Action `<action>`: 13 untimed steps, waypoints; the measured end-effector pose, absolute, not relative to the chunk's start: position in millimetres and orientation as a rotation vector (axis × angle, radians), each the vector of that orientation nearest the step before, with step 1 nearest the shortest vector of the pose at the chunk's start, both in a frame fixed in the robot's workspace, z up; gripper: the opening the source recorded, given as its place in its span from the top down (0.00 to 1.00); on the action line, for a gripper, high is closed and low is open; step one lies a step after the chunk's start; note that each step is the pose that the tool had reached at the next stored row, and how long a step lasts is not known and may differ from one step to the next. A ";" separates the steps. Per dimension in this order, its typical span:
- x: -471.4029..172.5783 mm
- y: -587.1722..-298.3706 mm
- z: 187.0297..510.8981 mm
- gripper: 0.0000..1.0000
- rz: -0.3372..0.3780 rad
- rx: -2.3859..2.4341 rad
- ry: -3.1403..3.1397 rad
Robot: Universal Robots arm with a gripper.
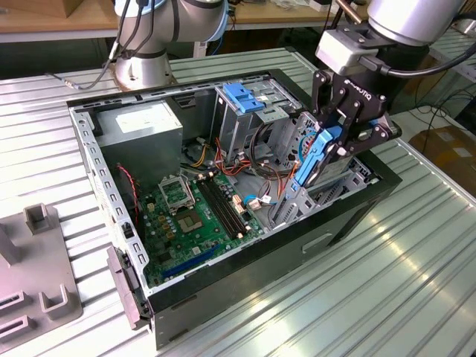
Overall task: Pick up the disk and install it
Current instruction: 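Insert the disk into the insertion slot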
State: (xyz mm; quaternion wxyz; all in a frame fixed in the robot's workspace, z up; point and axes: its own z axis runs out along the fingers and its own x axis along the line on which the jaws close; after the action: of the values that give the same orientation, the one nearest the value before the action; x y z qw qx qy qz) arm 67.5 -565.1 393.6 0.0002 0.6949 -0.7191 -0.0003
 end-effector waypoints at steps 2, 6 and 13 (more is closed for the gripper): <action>67.6 -565.1 390.7 0.63 -0.001 2.183 -2.259; 67.5 -565.1 384.5 0.63 0.000 2.183 -2.260; 67.5 -565.2 372.0 0.63 0.001 2.184 -2.260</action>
State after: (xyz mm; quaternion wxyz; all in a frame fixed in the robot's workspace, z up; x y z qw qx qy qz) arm 67.5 -565.2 372.0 -0.0007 0.6949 -0.7191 0.0004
